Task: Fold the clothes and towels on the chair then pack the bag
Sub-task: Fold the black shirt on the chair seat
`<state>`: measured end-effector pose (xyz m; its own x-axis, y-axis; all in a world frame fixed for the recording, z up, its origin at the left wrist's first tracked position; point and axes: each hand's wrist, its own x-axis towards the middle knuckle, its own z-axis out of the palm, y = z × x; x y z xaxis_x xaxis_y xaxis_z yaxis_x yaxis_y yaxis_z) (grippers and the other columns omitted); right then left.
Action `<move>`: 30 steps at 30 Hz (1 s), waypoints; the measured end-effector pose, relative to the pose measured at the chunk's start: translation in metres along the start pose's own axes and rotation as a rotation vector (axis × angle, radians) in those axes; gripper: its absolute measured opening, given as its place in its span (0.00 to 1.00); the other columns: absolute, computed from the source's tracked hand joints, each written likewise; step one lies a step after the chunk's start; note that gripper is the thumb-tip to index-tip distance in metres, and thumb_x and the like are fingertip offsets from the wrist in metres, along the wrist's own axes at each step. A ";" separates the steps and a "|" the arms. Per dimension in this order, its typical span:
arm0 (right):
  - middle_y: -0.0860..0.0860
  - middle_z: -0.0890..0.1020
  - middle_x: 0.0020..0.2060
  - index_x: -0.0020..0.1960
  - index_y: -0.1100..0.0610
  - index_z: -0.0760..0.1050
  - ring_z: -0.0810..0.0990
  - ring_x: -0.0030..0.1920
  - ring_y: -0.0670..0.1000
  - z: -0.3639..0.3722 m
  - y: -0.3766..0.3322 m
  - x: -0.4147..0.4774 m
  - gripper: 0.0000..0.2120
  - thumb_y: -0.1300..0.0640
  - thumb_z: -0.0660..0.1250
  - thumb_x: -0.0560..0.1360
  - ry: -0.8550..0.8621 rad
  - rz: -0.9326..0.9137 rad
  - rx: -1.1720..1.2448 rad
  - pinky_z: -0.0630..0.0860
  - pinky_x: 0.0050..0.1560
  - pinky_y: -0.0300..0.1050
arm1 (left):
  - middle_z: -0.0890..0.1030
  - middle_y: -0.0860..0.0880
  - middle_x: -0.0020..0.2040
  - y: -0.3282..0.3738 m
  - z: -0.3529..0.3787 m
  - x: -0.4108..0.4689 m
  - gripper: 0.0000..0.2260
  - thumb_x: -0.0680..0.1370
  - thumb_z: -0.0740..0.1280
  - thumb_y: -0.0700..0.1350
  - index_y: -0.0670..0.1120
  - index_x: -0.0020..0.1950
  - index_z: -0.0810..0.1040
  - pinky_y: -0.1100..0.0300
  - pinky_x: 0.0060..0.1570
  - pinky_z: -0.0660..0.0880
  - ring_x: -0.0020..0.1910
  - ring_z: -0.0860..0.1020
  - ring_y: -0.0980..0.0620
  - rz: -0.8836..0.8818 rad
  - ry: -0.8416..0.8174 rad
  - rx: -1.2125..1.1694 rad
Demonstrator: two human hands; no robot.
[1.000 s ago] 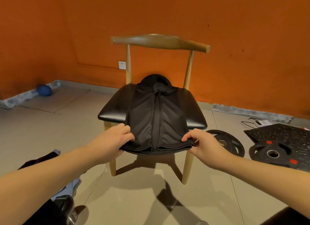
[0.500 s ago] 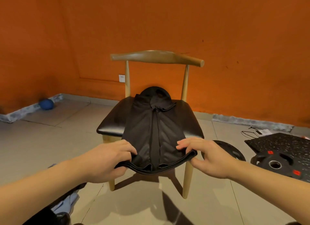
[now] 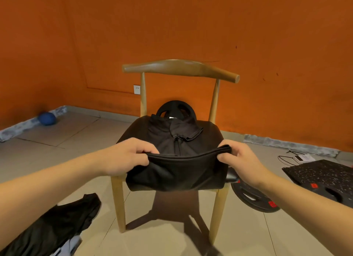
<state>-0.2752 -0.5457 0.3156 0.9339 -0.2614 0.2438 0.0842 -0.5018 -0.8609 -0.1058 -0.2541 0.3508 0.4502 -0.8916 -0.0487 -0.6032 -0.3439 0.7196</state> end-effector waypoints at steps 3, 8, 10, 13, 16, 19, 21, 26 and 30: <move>0.53 0.74 0.36 0.42 0.59 0.71 0.75 0.38 0.50 0.000 0.013 0.042 0.07 0.65 0.64 0.79 -0.012 0.133 0.127 0.69 0.44 0.48 | 0.86 0.46 0.51 -0.011 -0.020 0.038 0.16 0.74 0.61 0.40 0.48 0.53 0.86 0.46 0.59 0.77 0.54 0.83 0.45 -0.095 0.019 -0.182; 0.59 0.81 0.44 0.49 0.60 0.76 0.81 0.47 0.60 0.006 0.048 0.112 0.03 0.63 0.64 0.76 -0.025 0.348 0.332 0.73 0.52 0.54 | 0.82 0.38 0.59 -0.058 -0.038 0.107 0.26 0.63 0.62 0.43 0.40 0.58 0.83 0.43 0.64 0.72 0.62 0.78 0.33 -0.317 0.032 -0.352; 0.61 0.83 0.46 0.50 0.60 0.78 0.83 0.49 0.61 0.009 0.061 0.137 0.06 0.62 0.66 0.74 -0.029 0.438 0.337 0.76 0.54 0.54 | 0.83 0.40 0.60 -0.080 -0.043 0.133 0.27 0.61 0.62 0.42 0.40 0.58 0.83 0.40 0.71 0.68 0.63 0.79 0.36 -0.389 0.021 -0.417; 0.63 0.84 0.45 0.47 0.58 0.77 0.84 0.46 0.60 0.014 0.080 0.165 0.06 0.57 0.69 0.71 -0.078 0.536 0.118 0.77 0.47 0.52 | 0.85 0.42 0.56 -0.099 -0.048 0.165 0.19 0.67 0.64 0.40 0.43 0.54 0.86 0.45 0.65 0.74 0.60 0.81 0.40 -0.460 0.005 -0.387; 0.56 0.79 0.39 0.44 0.58 0.74 0.80 0.39 0.55 0.018 0.101 0.183 0.08 0.57 0.73 0.75 0.016 0.540 -0.288 0.76 0.36 0.45 | 0.86 0.47 0.54 -0.114 -0.050 0.184 0.10 0.78 0.66 0.39 0.47 0.53 0.86 0.50 0.60 0.79 0.57 0.82 0.46 -0.470 -0.011 -0.173; 0.52 0.82 0.44 0.55 0.55 0.77 0.82 0.44 0.53 0.022 0.106 0.186 0.11 0.54 0.74 0.75 0.061 0.508 -0.469 0.77 0.38 0.44 | 0.85 0.50 0.51 -0.129 -0.045 0.192 0.06 0.79 0.70 0.43 0.49 0.53 0.85 0.56 0.60 0.78 0.54 0.82 0.51 -0.398 0.019 -0.051; 0.50 0.82 0.47 0.60 0.54 0.77 0.82 0.48 0.52 0.026 0.109 0.186 0.15 0.52 0.73 0.75 0.062 0.456 -0.570 0.77 0.46 0.44 | 0.85 0.49 0.47 -0.135 -0.040 0.194 0.05 0.78 0.70 0.42 0.49 0.52 0.85 0.58 0.59 0.78 0.51 0.83 0.51 -0.340 0.086 -0.026; 0.50 0.82 0.51 0.61 0.53 0.77 0.80 0.51 0.51 0.028 0.116 0.187 0.18 0.47 0.74 0.75 0.045 0.471 -0.623 0.75 0.51 0.44 | 0.80 0.51 0.49 -0.142 -0.022 0.191 0.05 0.77 0.71 0.44 0.51 0.53 0.81 0.64 0.49 0.74 0.47 0.79 0.55 -0.212 0.220 0.256; 0.49 0.80 0.49 0.57 0.54 0.78 0.80 0.53 0.53 0.020 0.118 0.214 0.14 0.52 0.75 0.75 0.121 0.448 -0.540 0.75 0.52 0.43 | 0.81 0.51 0.45 -0.147 -0.031 0.206 0.03 0.79 0.70 0.47 0.50 0.47 0.82 0.61 0.45 0.75 0.45 0.79 0.53 -0.262 0.399 0.216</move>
<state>-0.0582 -0.6443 0.2572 0.7909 -0.6119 -0.0067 -0.5116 -0.6552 -0.5559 0.0961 -0.3784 0.2567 0.7945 -0.6006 0.0904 -0.5401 -0.6306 0.5573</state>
